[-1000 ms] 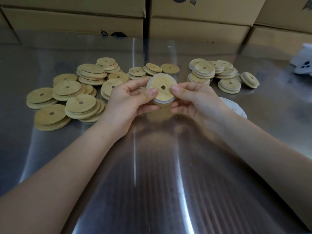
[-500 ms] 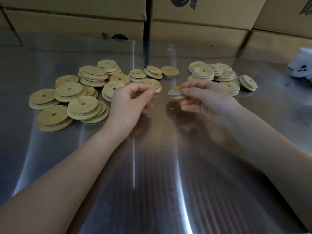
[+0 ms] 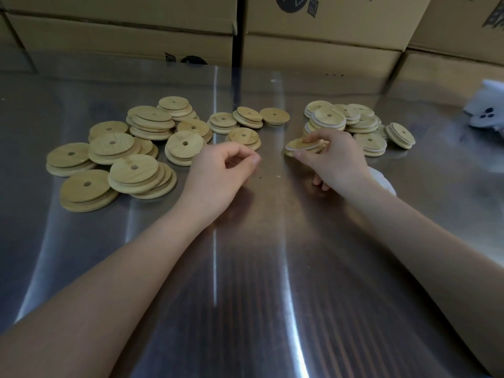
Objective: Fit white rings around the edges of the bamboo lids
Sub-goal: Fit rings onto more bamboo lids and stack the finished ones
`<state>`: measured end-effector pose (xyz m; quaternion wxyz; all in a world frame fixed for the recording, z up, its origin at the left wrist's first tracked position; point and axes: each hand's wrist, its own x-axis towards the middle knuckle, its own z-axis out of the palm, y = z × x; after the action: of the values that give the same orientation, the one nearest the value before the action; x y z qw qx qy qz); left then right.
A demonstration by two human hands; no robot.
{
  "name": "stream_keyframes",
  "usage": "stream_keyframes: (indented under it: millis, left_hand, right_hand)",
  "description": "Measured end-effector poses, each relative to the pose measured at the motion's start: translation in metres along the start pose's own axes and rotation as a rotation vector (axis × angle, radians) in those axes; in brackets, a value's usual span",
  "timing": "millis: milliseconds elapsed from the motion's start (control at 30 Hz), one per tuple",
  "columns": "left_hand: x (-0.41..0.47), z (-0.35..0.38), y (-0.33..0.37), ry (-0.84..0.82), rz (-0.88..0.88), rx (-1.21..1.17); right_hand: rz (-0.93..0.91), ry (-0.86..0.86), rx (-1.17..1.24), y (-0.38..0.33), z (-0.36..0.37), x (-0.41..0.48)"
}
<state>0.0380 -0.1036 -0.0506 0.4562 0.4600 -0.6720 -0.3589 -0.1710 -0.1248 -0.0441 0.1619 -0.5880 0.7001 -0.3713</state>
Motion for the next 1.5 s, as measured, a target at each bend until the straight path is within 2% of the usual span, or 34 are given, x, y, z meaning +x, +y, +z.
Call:
stream_keyframes:
  millis: [133, 267, 433, 567, 700, 867, 1000, 1233, 1500]
  left_hand:
    - [-0.002, 0.001, 0.004, -0.022, 0.032, 0.071]
    - [-0.003, 0.002, 0.003, -0.032, 0.046, 0.122]
    - [-0.003, 0.003, 0.001, -0.026, 0.075, 0.214]
    - [-0.001, 0.0, -0.001, 0.054, 0.145, 0.449]
    - [0.002, -0.01, -0.001, 0.168, 0.101, 0.787]
    - [0.003, -0.019, -0.002, 0.137, -0.122, 1.118]
    - [0.004, -0.022, -0.006, 0.095, -0.223, 1.184]
    - [0.004, -0.021, -0.01, 0.113, -0.171, 1.223]
    - [0.003, -0.02, -0.008, 0.13, -0.127, 1.182]
  right_hand:
    - [-0.136, 0.104, -0.316, 0.001, 0.007, 0.005]
    - [-0.153, 0.124, -0.49, 0.007, 0.012, 0.008]
    - [-0.167, 0.171, -0.61, 0.011, 0.012, 0.011]
    - [-0.173, 0.142, -0.666, 0.012, 0.012, 0.011]
    - [-0.199, 0.125, -0.632, 0.009, 0.01, 0.01]
    - [-0.231, 0.174, -0.476, 0.005, 0.003, 0.005]
    - [-0.244, 0.15, -0.418, 0.004, -0.002, 0.002]
    - [-0.3, 0.021, -0.257, 0.005, 0.005, -0.002]
    - [-0.435, -0.091, -0.243, 0.004, 0.008, -0.006]
